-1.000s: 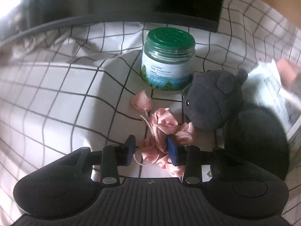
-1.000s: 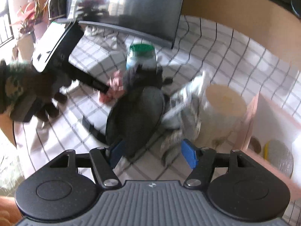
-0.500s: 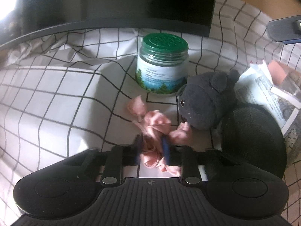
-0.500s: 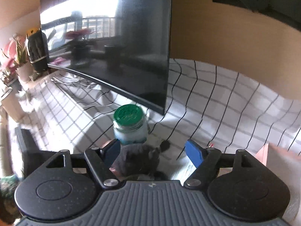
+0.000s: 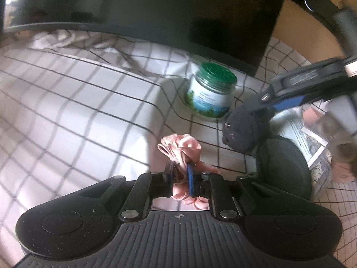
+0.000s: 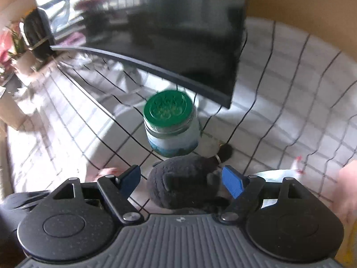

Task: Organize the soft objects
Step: 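Grasp the gray plush mouse with the right tool while the left tool holds the scrunchie, then carry scrunchie and plush mouse into the pink box and open both tools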

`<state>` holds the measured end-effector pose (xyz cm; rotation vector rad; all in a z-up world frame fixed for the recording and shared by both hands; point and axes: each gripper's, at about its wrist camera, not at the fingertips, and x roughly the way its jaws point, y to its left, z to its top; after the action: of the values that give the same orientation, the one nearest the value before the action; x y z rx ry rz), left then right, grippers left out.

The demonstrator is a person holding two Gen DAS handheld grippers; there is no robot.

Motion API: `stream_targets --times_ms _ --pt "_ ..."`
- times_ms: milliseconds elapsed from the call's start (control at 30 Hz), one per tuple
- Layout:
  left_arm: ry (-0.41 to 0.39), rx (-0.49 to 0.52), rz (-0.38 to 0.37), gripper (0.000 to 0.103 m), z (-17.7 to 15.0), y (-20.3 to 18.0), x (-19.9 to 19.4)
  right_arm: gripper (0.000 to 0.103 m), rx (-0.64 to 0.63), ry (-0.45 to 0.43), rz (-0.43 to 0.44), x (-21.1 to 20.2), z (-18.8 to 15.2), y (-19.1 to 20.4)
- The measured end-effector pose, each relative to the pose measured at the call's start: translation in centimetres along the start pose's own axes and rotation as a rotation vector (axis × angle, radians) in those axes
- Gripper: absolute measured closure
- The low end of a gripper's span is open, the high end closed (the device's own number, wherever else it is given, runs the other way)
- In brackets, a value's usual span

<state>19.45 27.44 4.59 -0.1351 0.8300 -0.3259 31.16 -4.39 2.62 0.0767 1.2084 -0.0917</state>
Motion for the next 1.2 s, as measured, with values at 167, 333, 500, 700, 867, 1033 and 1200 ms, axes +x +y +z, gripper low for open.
stream_targets --times_ms 167,333,500,700,867,1033,1200 --pt "0.004 -0.012 0.027 0.088 0.0 1.4 -1.1 0.020 -0.025 0.059 -0.062 2.8 -0.1 1.1" --pt "0.012 -0.027 0.033 0.088 -0.6 1.8 -1.2 0.027 -0.099 0.045 -0.094 2.2 -0.3 2.6" --pt "0.003 -0.027 0.034 0.088 -0.7 1.3 -1.0 0.033 -0.126 -0.009 -0.039 -0.8 -0.3 2.8" --pt "-0.055 0.005 0.035 0.088 1.3 -0.3 -1.8 0.033 -0.098 -0.155 0.029 -8.9 0.3 1.3" --pt "-0.141 0.091 0.024 0.088 5.8 -3.6 -2.8 0.033 -0.056 -0.318 0.017 -17.4 0.8 -2.5" --pt "-0.236 0.174 -0.045 0.089 10.9 -9.5 -3.6 0.033 -0.018 -0.464 -0.084 -25.2 -0.5 -7.7" --pt "-0.272 0.248 -0.153 0.088 14.2 -16.5 -3.1 0.033 0.053 -0.534 -0.214 -29.8 -4.0 -13.6"
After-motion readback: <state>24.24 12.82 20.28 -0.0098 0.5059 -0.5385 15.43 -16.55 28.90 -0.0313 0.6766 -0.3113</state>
